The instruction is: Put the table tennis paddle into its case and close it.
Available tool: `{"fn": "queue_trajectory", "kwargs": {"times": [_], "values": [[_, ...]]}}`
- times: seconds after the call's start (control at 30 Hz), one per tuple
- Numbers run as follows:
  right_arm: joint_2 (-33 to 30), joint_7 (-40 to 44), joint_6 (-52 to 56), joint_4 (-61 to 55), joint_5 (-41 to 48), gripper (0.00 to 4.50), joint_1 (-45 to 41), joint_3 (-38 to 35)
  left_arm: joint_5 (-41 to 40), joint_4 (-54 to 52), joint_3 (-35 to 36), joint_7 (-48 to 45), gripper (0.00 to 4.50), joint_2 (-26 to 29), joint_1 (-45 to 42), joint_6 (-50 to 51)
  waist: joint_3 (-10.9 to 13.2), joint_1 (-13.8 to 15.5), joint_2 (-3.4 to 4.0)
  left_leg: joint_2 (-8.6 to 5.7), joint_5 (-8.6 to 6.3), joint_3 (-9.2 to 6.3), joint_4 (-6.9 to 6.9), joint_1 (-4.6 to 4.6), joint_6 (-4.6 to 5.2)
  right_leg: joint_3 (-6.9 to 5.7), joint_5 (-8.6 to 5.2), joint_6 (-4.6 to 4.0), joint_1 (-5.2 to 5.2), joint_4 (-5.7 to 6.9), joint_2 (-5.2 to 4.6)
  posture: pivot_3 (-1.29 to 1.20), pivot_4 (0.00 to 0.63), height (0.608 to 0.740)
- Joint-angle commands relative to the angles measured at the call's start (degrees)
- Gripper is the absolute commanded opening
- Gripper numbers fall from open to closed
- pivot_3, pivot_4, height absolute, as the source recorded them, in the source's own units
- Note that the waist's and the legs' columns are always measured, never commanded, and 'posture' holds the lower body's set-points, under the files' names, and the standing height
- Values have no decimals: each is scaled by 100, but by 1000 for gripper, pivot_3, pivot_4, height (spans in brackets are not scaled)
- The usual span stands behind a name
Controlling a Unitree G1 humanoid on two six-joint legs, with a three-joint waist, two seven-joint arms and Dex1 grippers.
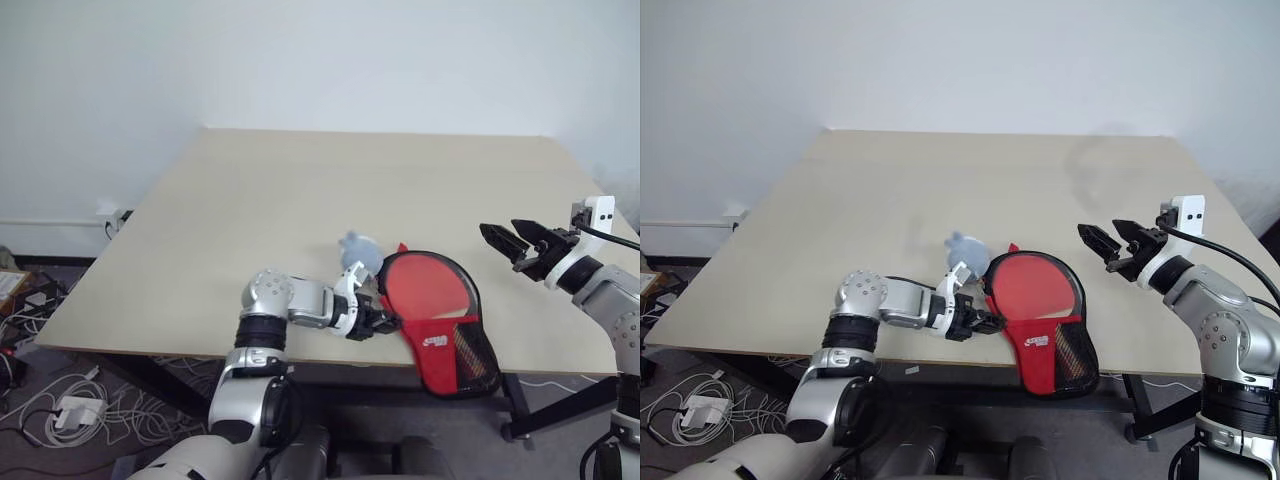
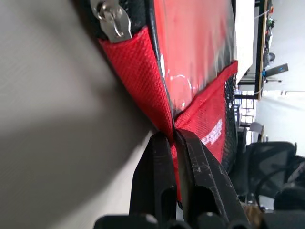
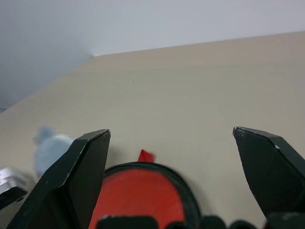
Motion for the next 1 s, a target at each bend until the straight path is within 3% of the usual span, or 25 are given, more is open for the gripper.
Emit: {"fn": "queue_trajectory", "kwargs": {"times": [0.03, 0.27, 0.63, 0.73, 0.9, 1.0], "values": [[-45, 61, -104, -141, -18, 4500, -119, -23, -983, -526, -865, 9, 35, 517, 261, 101, -2, 3, 4, 1, 0, -2, -2, 1, 0, 5, 4, -8, -2, 0, 0, 0, 0, 740], [-54, 80, -96, -158, -14, 4500, -87, 12, -2032, -930, -1100, 293, 35, 961, 402, 101, -3, 8, 4, -1, 0, -5, -2, -1, 1, 9, 6, -15, -6, 0, -2, 0, 0, 740], [-51, 142, -195, -20, -166, 4500, -171, 122, -1608, -1324, -330, 889, 35, 409, 573, 99, -2, 8, 4, -4, 0, 0, -1, -1, 1, 13, 7, -16, -6, -1, -5, 0, 0, 740], [-47, 180, -200, 13, -198, 4500, -208, 152, -1552, -1480, -191, 884, 632, 374, 647, 101, -2, 7, 4, -4, 0, 0, -1, -1, 1, 12, 7, -16, -7, -1, -4, 0, 0, 740], [-68, 320, -113, 0, -187, 4500, -192, 230, -1784, -1340, -330, 812, 2280, 622, 617, 101, -3, 6, 4, -3, 0, 0, -1, 0, 1, 12, 7, -16, -7, -1, -2, 0, 0, 740], [-99, 501, 80, -130, -38, 4500, -117, 314, -1917, -1534, -379, 559, 2280, 942, 560, 101, -3, 4, 4, -3, 0, 0, -1, 0, 1, 13, 7, -17, -7, -1, -3, 0, 0, 740]]}}
